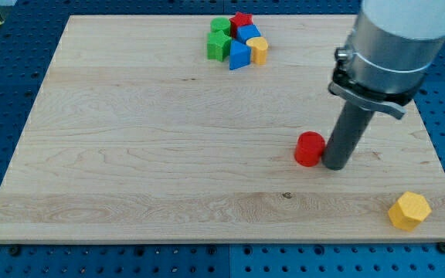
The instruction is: Place your arm to the right side of the yellow heart
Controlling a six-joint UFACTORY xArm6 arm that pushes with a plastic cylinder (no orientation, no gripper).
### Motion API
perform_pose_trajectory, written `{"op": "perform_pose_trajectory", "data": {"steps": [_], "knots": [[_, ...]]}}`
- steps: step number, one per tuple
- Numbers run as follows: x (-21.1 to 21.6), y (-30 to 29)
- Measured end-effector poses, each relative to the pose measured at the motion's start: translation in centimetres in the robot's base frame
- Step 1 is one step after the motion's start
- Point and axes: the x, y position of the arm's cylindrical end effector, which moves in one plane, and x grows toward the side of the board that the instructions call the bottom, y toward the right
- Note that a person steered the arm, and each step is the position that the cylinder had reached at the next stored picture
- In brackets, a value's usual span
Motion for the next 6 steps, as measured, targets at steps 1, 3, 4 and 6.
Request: {"op": "perform_pose_trajectory", "data": {"steps": [1,3,4,6], "knots": [[-1.6,0.1],[-8.3,1.2],[-12.9,1.2],[-21.9,0.5]]}}
